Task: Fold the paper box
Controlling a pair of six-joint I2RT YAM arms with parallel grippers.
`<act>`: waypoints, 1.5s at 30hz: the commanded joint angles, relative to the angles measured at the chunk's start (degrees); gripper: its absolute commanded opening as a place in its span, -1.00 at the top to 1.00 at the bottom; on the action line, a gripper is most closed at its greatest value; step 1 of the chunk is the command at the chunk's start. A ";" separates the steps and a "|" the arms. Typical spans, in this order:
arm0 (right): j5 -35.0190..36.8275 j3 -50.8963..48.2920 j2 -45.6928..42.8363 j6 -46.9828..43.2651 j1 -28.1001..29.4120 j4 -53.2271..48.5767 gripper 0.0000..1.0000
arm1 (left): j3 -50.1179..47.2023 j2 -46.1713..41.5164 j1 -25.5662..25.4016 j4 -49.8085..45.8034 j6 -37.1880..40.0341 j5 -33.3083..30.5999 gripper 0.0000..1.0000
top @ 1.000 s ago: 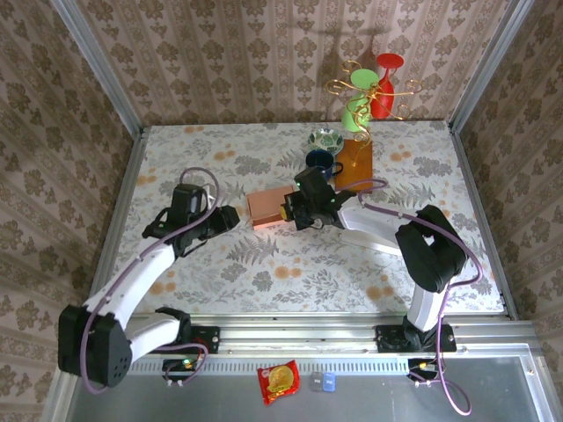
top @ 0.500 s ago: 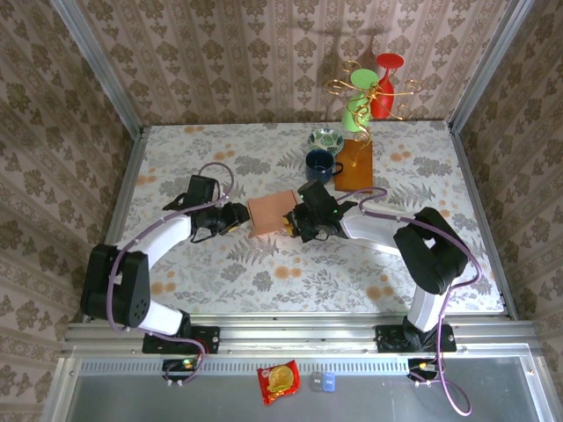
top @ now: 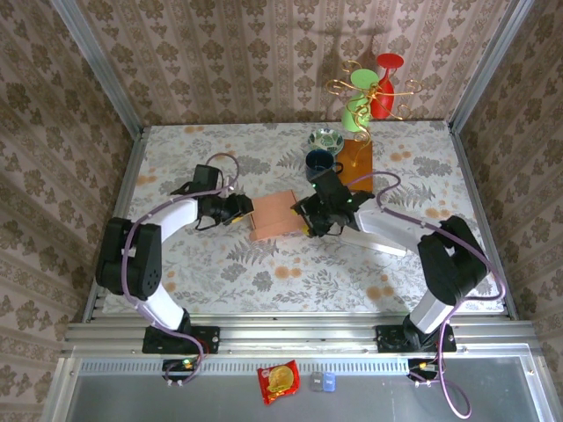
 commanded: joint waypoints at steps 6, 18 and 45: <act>-2.56 1.21 -4.95 -23.14 -5.94 -7.30 -0.05 | 3.00 3.86 0.65 -2.40 4.64 1.43 0.16; -12.10 5.63 3.86 -38.67 -9.79 -4.53 -0.12 | 0.61 3.36 0.02 1.09 3.57 2.89 0.31; -14.59 8.75 14.34 -44.86 -11.44 0.26 -0.18 | 0.51 5.96 -1.28 -0.73 6.58 2.82 0.42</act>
